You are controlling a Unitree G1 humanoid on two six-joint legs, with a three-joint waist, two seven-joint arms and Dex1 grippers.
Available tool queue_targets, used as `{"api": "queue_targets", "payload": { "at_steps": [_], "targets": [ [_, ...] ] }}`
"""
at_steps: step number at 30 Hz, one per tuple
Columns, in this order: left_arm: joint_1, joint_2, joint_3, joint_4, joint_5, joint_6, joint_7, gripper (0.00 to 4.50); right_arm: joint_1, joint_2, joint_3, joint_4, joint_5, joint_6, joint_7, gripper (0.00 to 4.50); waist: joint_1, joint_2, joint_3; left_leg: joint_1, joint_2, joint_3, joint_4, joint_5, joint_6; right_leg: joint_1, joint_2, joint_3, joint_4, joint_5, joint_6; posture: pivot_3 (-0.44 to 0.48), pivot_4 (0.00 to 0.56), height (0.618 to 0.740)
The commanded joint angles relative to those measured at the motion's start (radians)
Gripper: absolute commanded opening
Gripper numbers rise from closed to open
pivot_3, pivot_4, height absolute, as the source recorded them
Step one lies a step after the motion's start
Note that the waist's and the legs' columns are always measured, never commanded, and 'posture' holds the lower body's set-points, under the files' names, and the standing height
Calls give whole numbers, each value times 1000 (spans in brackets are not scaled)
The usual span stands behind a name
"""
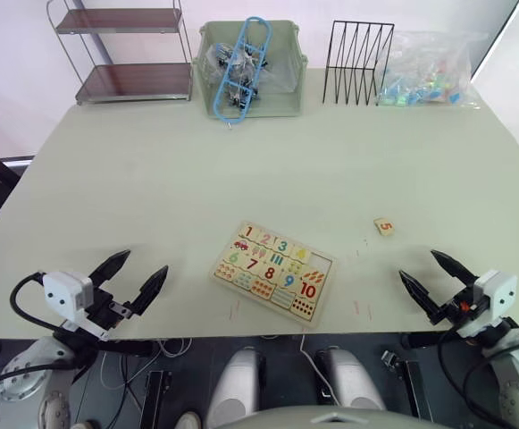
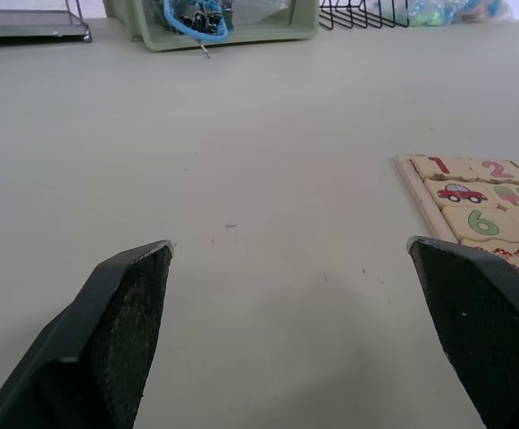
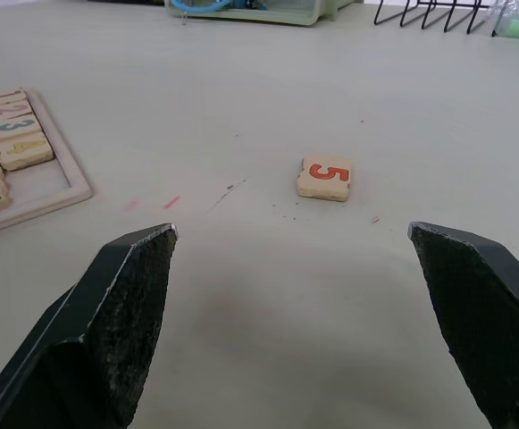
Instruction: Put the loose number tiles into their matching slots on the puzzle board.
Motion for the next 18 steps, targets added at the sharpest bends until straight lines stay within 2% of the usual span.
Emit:
{"api": "queue_targets", "payload": {
  "at_steps": [1,18],
  "targets": [
    [6,2,24,-15,-3,-30,6,4500,-6,-5,-8,1,10,-27,7,4361,0,0,0,0,0,0,0,0,0,0,0,0,0,0,0,0,150,739],
    [-2,1,24,26,-3,-67,-3,4500,-31,-14,-10,60,7,-56,35,4361,0,0,0,0,0,0,0,0,0,0,0,0,0,0,0,0,150,739]
  ]
}}
